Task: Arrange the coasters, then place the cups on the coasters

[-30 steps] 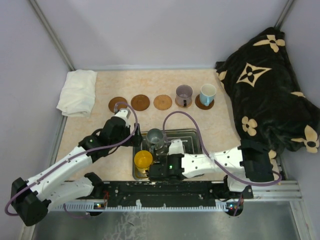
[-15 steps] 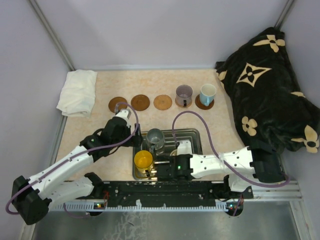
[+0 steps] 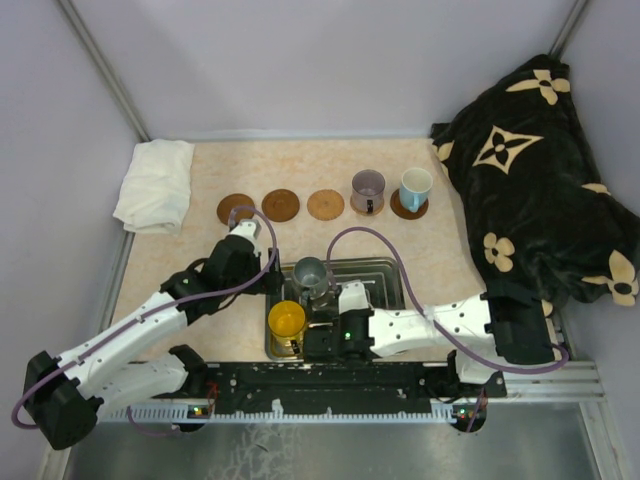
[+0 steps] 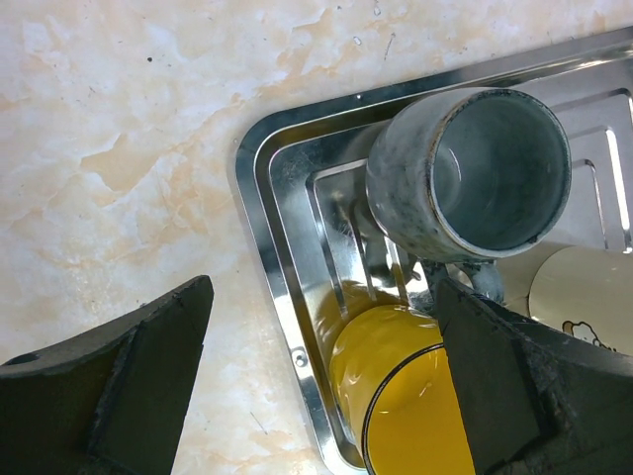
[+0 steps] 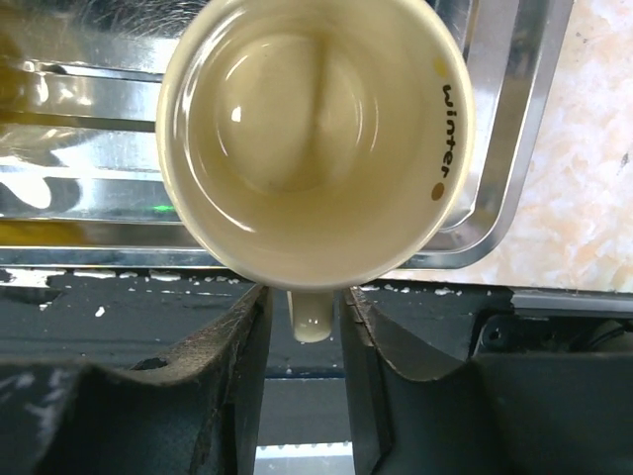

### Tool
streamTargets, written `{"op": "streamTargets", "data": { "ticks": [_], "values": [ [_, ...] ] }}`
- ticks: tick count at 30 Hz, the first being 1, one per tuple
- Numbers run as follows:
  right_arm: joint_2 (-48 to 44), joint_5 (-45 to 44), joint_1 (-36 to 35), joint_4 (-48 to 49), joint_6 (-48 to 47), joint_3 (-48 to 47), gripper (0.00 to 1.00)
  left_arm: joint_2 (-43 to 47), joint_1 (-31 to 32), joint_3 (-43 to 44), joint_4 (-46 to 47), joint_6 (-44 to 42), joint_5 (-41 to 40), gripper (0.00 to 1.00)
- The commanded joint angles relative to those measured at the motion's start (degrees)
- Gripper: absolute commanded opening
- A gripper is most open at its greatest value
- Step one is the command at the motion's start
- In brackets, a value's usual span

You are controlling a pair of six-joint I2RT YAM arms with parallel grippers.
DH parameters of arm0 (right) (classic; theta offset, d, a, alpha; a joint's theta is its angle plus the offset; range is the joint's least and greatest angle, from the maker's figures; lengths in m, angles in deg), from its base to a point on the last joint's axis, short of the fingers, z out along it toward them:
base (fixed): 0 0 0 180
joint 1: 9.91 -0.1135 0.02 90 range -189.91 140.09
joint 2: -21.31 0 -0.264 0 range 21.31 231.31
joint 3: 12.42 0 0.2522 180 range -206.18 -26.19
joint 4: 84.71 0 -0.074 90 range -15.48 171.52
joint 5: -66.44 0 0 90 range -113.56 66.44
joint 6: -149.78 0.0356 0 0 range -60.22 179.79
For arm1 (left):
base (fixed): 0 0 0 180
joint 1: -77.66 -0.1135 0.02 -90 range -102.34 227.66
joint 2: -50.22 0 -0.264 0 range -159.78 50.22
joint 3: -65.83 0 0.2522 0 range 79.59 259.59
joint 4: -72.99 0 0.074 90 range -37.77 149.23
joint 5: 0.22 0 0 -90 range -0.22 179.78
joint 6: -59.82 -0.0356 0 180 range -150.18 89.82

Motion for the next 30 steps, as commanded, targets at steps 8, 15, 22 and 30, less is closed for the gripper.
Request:
{"op": "streamTargets", "data": {
  "ticks": [8,15,22,30],
  "values": [
    [-1.07,-0.49,-0.5,5.2,0.47,2.73,0.3,0.09,0.17,-0.37,-0.8,0.84,-1.95,1.0],
    [-0.89,-0.52,-0.45,5.9,1.41,4.55,0.16,0.87,0.17,-0.92,-1.17,1.5,-2.23,1.0],
    [-1.39,-2.91,-0.47,3.44,2.67,3.28,0.0,0.67,0.17,-0.79,-1.33,1.53,-2.41,1.0],
    [-4.55,-10.59,-0.45,-1.51,5.56,0.29,0.0,0.26,0.17,-1.0,-0.98,1.56,-2.96,1.0]
  ]
}}
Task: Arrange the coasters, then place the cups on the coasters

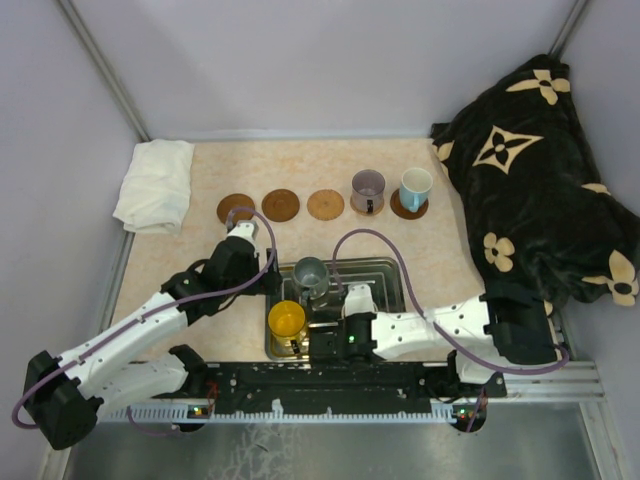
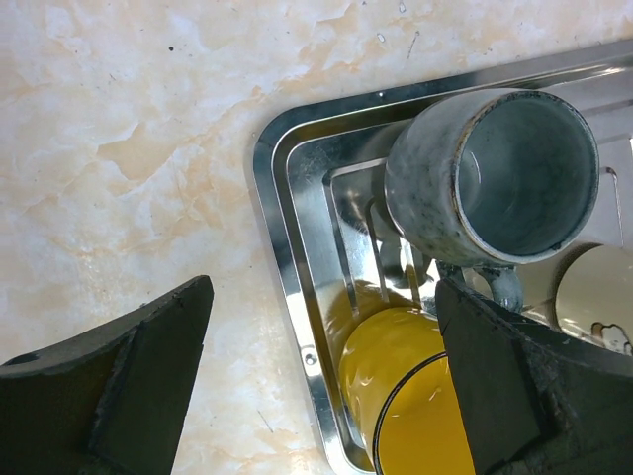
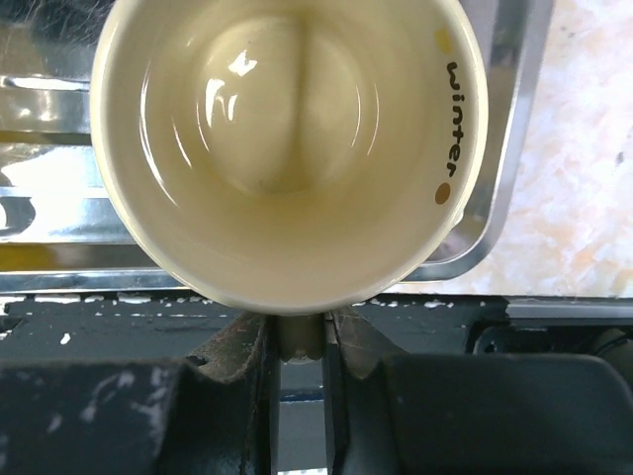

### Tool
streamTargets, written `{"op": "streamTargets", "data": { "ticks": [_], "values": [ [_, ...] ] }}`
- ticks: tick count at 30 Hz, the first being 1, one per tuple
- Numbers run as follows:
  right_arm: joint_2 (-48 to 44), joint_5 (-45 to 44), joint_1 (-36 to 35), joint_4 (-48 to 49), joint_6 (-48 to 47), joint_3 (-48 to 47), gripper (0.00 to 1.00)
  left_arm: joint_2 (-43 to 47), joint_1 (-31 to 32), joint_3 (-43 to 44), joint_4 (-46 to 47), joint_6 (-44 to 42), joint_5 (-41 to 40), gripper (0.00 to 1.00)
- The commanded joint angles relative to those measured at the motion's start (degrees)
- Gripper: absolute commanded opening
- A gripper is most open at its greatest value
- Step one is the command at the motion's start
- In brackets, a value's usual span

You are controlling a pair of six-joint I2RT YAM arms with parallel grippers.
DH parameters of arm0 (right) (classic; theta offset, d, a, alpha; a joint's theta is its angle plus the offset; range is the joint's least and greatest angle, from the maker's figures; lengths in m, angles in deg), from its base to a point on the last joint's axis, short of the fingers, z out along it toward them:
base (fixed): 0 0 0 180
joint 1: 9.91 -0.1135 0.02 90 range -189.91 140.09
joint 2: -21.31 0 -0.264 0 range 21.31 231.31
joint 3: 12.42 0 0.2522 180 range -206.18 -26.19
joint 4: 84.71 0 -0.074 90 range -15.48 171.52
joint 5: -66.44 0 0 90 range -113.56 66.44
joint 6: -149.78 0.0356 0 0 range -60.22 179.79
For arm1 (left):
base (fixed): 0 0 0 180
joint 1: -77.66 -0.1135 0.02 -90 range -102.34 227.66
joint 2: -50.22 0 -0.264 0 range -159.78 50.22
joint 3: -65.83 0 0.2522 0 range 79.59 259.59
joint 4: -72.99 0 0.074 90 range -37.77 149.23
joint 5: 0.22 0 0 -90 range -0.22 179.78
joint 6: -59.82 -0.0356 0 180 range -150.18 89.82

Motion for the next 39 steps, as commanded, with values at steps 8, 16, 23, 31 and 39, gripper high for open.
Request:
{"op": "streamTargets", "data": {
  "ticks": [8,16,23,31,39],
  "values": [
    [-5.53,-18.2,-0.29,-11.42,8.37,-7.9,0.0,-0.72,0.17,-0.27,0.54,0.08,-1.88,1.0],
    [-8.19,-22.55,6.21,-6.29,-0.76,-8.05,0.0,-2.16,0.17,0.53,1.28,-0.22,-1.98,1.0],
    [-12.42,-19.16,20.23,15.84,-29.94,-9.23,0.0,-4.16,0.17,1.82,2.31,-1.19,-3.03,1.0],
    [-0.75,-10.76,31.96,23.26,-51.06,-26.91,0.0,-8.14,-1.11,5.23,4.43,-1.8,-4.77,1.0],
    [15.97,-1.88,39.18,23.04,-60.9,-47.02,0.0,-12.99,-12.21,10.92,7.69,-4.06,0.45,1.0]
  ]
}}
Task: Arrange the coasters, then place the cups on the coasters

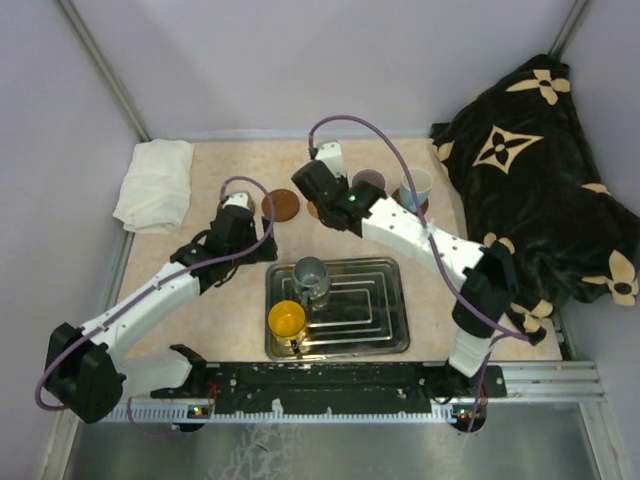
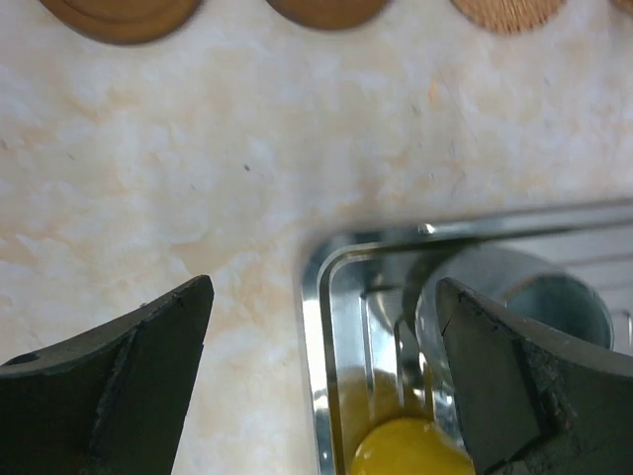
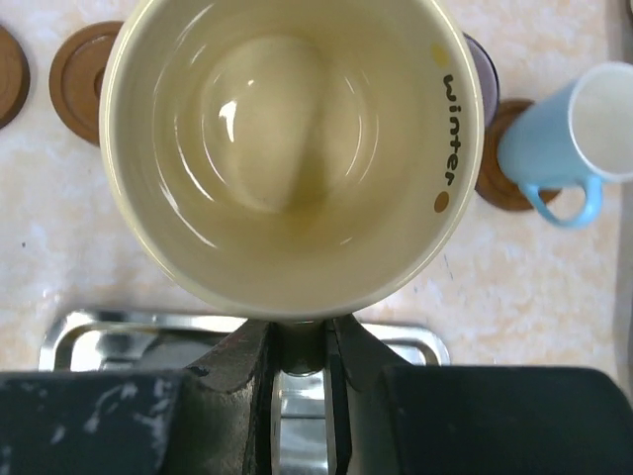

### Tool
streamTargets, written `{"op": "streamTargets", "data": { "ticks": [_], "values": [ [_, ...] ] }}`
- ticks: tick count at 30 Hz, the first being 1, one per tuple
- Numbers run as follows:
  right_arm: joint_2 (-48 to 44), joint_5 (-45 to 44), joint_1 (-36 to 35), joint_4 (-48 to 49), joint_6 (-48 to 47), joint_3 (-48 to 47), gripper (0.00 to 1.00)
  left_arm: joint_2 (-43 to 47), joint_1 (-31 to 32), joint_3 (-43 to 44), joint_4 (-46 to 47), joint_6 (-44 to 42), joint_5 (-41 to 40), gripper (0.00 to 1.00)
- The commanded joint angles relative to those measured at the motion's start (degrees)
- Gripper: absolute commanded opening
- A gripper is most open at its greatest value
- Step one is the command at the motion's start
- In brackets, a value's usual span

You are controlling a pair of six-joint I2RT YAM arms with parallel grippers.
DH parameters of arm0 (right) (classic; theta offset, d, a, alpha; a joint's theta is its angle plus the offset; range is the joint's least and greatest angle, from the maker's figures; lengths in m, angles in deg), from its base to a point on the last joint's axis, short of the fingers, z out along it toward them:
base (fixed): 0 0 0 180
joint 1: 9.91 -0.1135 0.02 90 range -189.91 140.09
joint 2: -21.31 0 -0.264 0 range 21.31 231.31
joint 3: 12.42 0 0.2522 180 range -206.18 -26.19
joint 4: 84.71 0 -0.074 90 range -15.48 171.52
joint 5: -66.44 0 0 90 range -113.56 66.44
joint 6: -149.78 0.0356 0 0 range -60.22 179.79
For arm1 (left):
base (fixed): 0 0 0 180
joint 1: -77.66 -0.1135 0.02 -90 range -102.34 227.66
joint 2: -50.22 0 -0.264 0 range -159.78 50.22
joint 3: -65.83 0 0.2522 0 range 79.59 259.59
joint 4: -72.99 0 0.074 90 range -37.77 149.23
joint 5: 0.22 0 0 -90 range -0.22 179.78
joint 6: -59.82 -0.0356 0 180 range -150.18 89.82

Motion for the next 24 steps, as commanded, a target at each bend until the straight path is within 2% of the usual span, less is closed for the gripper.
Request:
{"op": "streamTargets", "data": {
  "ticks": [1,9,15,24],
  "values": [
    [6.97,4.51,5.02,3.84,-8.82,-12.3,0.0,-2.56,-6.9,3.98,3.7,-2.03,4.29,1.0],
    [21.44,11.11,10.9,3.58,-11.73,-27.09,0.0,-11.63,-12.0,12.23,5.03,-5.15,5.08,1.0],
    [27.26,12.29,12.53,5.88,-12.47,-30.58,0.0,-16.94,-15.15,14.93,7.02,-6.05,8.07,1.0],
    [31.05,13.9,12.7,7.21,-10.73,-30.09,0.0,-21.14,-17.15,15.03,8.62,-6.77,10.72,1.0]
  ]
}}
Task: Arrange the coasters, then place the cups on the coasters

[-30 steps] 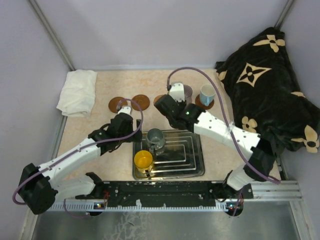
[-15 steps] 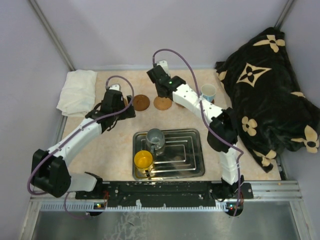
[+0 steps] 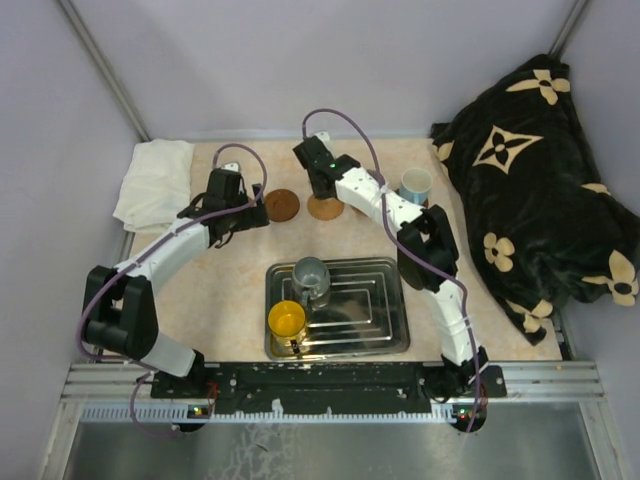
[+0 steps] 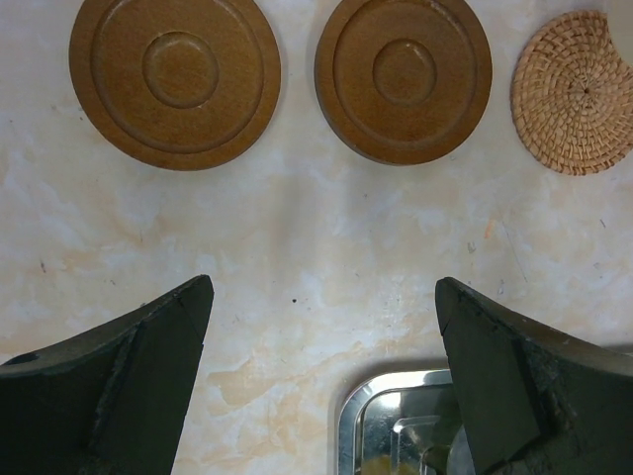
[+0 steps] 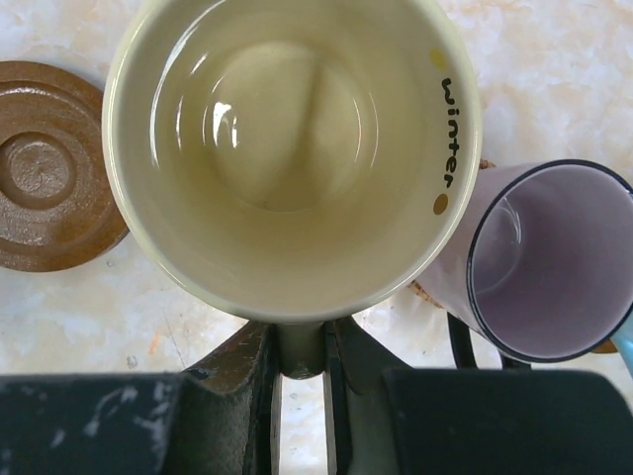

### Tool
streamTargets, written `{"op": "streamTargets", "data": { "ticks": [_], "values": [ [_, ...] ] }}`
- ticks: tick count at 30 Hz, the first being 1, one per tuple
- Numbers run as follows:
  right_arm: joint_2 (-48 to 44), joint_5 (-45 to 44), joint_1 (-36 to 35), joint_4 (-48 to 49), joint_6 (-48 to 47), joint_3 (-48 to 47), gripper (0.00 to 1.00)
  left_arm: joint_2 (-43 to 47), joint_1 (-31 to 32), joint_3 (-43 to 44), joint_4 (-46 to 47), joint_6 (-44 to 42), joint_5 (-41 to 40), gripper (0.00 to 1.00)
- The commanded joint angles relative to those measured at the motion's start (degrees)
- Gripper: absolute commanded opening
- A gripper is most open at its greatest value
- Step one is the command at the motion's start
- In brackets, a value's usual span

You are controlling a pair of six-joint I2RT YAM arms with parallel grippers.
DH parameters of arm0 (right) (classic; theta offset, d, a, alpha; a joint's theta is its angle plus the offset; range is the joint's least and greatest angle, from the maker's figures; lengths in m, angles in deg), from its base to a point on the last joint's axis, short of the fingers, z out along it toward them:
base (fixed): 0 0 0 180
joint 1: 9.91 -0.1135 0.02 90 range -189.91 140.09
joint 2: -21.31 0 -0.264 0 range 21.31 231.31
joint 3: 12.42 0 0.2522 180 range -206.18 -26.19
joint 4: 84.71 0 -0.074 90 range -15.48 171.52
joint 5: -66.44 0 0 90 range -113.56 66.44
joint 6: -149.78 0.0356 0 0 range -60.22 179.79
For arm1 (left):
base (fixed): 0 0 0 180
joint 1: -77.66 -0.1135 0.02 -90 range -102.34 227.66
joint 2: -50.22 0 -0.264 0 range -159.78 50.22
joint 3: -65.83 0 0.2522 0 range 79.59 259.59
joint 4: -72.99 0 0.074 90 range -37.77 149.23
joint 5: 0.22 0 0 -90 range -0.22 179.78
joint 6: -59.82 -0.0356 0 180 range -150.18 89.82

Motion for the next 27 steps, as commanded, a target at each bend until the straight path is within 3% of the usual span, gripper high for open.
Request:
{"op": "streamTargets", "data": {
  "ticks": [1,27],
  "values": [
    [0.05,-0.13,0.05,5.46,0.41,-4.32,0.0,-1.26,-0.84,1.58,2.09,-1.2,2.4,1.0],
    [-2.44,-4.2,-0.86,8.3,5.1,5.59,0.0,-1.56,-1.47,0.67,1.22,-1.42,3.71,1.0]
  ]
}}
